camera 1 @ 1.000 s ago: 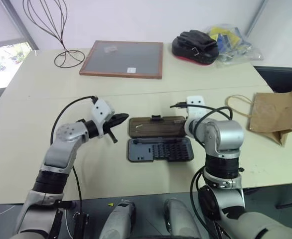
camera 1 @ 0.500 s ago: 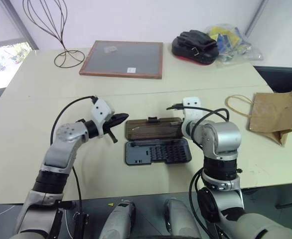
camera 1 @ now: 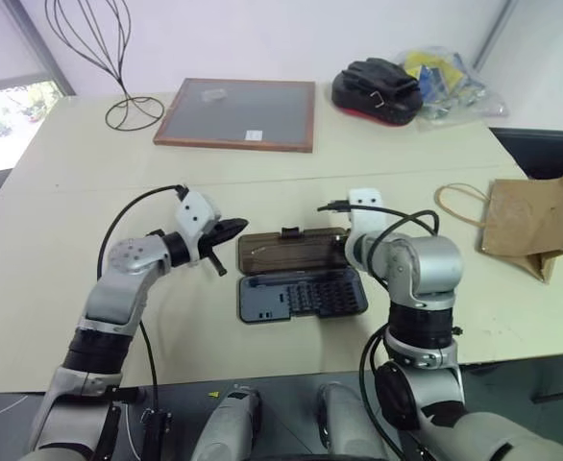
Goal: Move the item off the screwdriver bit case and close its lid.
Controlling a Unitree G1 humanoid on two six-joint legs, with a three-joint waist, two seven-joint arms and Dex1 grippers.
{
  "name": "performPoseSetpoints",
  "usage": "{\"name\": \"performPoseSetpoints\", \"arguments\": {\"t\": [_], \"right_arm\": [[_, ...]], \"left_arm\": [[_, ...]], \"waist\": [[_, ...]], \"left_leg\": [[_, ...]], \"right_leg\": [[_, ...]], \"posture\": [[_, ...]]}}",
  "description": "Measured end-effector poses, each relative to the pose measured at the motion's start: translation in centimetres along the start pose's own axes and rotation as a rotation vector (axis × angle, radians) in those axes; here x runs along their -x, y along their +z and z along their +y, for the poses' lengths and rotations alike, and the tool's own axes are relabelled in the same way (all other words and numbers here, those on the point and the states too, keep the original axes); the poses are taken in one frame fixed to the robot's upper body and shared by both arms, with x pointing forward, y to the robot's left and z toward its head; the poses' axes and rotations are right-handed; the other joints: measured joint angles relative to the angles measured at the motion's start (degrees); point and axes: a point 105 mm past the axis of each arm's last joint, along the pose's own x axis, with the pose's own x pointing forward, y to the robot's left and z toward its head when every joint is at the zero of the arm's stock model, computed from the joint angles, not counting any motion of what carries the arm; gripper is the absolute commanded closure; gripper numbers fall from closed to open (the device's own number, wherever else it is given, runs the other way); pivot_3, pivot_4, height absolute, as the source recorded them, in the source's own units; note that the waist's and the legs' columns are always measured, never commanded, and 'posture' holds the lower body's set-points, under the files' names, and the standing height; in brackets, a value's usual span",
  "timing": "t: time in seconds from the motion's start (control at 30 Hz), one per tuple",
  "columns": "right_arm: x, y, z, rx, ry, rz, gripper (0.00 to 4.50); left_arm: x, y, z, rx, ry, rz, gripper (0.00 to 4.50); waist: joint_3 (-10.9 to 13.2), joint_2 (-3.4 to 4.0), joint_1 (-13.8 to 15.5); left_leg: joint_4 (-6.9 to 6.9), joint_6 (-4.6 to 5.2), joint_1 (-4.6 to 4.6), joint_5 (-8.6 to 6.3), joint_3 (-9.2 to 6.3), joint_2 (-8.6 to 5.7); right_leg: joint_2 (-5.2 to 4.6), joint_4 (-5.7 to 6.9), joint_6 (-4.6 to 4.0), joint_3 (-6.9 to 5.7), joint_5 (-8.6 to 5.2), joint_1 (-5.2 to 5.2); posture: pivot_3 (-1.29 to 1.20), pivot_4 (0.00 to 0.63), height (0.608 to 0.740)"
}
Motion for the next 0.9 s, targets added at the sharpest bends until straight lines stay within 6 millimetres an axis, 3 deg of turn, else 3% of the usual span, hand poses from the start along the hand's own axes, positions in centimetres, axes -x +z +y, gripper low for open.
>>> {"name": "performPoseSetpoints", "arguments": {"t": [0.1,0.3,0.53,0.73,0.9], "right_arm": [[0.2,0.5,-0.8,0.042,-0.009,-0.022,0.08],[2.7,5.9,-1.2,0.075,0.145,-0.333,0.08],[3.1,8.0,-2.3,0.152,0.207,-0.473,0.08],[2.3,7.8,-1.5,0.358,0.337,-0.46,0.08],[2.7,8.3,-1.4,0.648,0.456,-0.395,0.08]], "left_arm": [[0.0,0.1,-0.2,0.011,-0.011,-0.003,4.5],[0.3,2.0,-1.4,0.065,-0.117,-0.056,4.5],[1.7,3.7,-3.9,0.123,-0.321,-0.061,4.5],[2.2,2.4,-6.6,0.169,-0.49,0.017,4.5],[2.1,0.5,-7.5,0.175,-0.558,0.087,4.5]], "waist": [[0.0,0.01,0.0],[0.0,0.0,-0.2],[0.0,0.0,-0.2],[0.0,-0.01,-0.1],[0.1,0.01,0.0]], "left_leg": [[0.0,0.0,-0.01,0.0,0.01,0.0],[0.0,0.0,-0.02,0.0,0.01,0.01],[0.0,0.0,-0.03,0.0,0.03,0.02],[0.02,0.01,-0.02,0.0,0.06,0.02],[0.03,0.01,-0.03,0.0,0.14,0.01]], "right_leg": [[0.0,0.0,0.0,0.0,0.0,0.0],[0.02,-0.02,0.01,-0.02,0.0,0.01],[0.01,-0.04,0.01,-0.01,0.0,0.02],[0.01,-0.06,0.0,-0.02,-0.01,0.05],[0.01,-0.1,0.01,-0.04,-0.01,0.07]], "posture": [[0.0,0.15,0.734],[0.0,0.15,0.734],[0.0,0.15,0.734],[0.0,0.15,0.734],[0.0,0.15,0.734]]}}
